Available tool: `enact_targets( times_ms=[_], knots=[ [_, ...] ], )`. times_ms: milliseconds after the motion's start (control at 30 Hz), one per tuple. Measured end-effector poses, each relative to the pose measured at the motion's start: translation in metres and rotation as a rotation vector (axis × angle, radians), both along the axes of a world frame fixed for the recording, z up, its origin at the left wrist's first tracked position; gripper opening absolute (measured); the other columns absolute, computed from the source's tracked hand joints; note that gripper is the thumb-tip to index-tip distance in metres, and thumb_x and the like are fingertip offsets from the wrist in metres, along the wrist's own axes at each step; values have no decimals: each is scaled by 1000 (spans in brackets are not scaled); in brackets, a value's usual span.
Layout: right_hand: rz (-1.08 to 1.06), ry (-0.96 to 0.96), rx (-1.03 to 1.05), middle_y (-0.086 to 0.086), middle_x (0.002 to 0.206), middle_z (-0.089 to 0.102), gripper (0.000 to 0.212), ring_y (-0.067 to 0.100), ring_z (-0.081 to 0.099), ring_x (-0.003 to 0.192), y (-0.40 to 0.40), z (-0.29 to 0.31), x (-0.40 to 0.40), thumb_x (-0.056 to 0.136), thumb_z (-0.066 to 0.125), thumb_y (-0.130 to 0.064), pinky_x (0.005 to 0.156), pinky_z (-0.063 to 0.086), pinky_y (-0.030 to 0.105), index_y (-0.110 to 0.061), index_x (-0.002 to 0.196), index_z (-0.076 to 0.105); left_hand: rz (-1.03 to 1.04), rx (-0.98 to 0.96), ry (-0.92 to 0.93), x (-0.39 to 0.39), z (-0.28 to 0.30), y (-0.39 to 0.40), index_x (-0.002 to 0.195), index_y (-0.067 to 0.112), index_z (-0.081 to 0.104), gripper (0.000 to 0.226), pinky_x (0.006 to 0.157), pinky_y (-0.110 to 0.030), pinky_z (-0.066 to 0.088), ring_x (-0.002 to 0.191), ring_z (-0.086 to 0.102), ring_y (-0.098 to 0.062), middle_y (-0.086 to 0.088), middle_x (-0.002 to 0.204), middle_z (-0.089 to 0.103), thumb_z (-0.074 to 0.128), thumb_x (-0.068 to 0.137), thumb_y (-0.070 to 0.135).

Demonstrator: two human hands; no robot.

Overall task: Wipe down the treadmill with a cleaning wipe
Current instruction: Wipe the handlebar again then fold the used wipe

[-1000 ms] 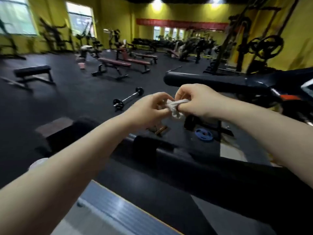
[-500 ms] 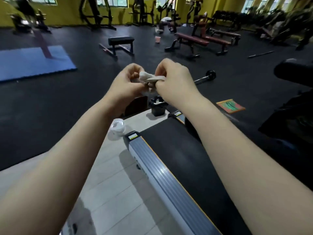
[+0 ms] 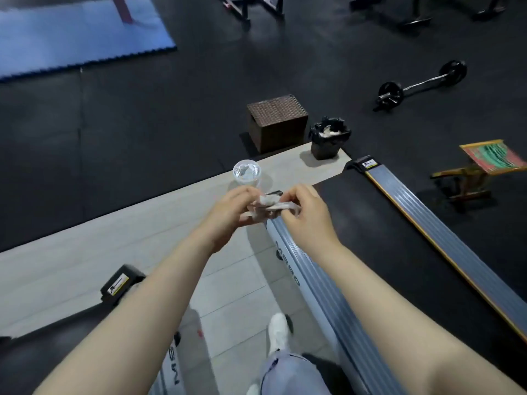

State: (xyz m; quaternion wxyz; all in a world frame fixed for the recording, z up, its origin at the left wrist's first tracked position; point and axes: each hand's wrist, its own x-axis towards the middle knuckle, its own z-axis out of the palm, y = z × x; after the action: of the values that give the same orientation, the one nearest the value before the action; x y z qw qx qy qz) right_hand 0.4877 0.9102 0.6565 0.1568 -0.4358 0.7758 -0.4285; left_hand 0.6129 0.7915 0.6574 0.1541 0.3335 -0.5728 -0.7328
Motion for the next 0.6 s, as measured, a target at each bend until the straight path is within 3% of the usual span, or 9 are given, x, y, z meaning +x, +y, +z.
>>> enact_targets(
  times_ms=[100, 167, 367, 500, 600],
  knots=[
    [-10, -30, 37, -5, 94, 49, 14, -6, 48, 82, -40, -30, -26, 80, 56, 1, 68, 34, 6, -12, 86, 58, 29, -48, -78, -30, -32, -33, 79, 17, 61, 12, 78, -30, 51, 75, 60, -16, 0, 77, 63, 64, 91, 16],
    [-28, -78, 67, -7, 96, 48, 17, -5, 49, 83, -66, -44, -47, 80, 56, 1, 68, 36, 6, -15, 86, 57, 23, -6, -88, -53, -49, -57, 84, 14, 60, 9, 76, -27, 51, 75, 61, -16, -3, 80, 64, 68, 85, 9],
    [-57, -292, 122, -5, 102, 53, 22, -6, 54, 80, -136, -66, -98, 86, 52, -1, 68, 40, 6, -20, 86, 62, 20, 38, -177, -105, -72, -130, 99, 15, 59, 33, 69, -17, 47, 74, 61, -8, -3, 90, 66, 65, 78, -9],
    [-95, -367, 169, -7, 95, 62, 13, -6, 56, 79, -180, -76, -130, 94, 58, -20, 70, 42, 8, -18, 86, 68, 0, 58, -201, -139, -84, -186, 101, 16, 57, 42, 73, -21, 48, 82, 63, -14, -11, 98, 67, 60, 76, -18],
    [-189, -415, 175, -7, 94, 66, 5, 3, 61, 86, -221, -87, -149, 90, 65, -25, 77, 50, 21, -21, 90, 68, -25, 107, -163, -169, -92, -231, 106, 16, 56, 47, 81, -27, 50, 95, 63, -22, -19, 108, 64, 61, 70, -15]
  ],
)
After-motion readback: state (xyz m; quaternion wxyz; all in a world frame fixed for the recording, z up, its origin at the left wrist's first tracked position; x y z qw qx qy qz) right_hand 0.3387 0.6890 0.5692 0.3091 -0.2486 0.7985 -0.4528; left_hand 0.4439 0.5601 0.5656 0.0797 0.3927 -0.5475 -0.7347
